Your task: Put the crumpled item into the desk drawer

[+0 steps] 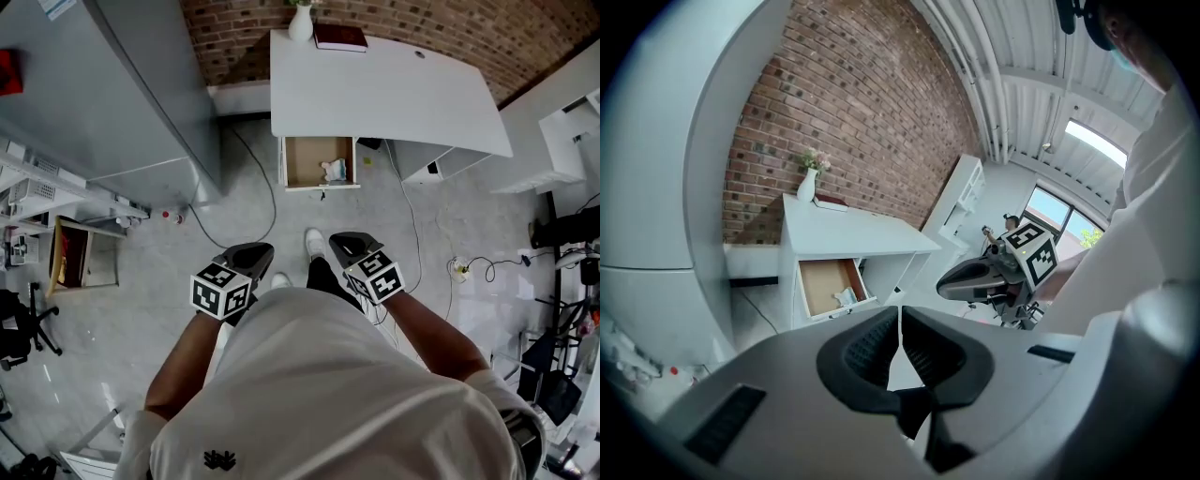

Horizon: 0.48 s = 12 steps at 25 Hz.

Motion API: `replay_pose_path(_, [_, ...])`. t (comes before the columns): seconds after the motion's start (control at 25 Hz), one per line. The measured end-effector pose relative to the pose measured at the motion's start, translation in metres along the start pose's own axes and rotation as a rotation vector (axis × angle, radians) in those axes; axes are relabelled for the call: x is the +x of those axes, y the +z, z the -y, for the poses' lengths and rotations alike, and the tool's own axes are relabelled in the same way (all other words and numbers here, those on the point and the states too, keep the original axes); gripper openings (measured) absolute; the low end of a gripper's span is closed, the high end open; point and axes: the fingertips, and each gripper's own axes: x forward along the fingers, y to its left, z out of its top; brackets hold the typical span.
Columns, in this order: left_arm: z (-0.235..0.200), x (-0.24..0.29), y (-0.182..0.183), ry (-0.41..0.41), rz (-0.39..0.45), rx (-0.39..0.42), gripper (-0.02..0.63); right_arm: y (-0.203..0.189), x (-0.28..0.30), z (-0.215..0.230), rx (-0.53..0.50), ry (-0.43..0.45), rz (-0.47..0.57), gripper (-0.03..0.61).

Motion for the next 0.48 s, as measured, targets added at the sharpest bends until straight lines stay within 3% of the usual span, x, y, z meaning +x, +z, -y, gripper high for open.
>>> replay_pose_path(0.48, [0.0033, 0.0065, -0.0033, 0.002, -0.008, -0.008, 0.031, -0.0050, -0.0037, 0.0038, -0.002, -0.002, 0.020, 0.029])
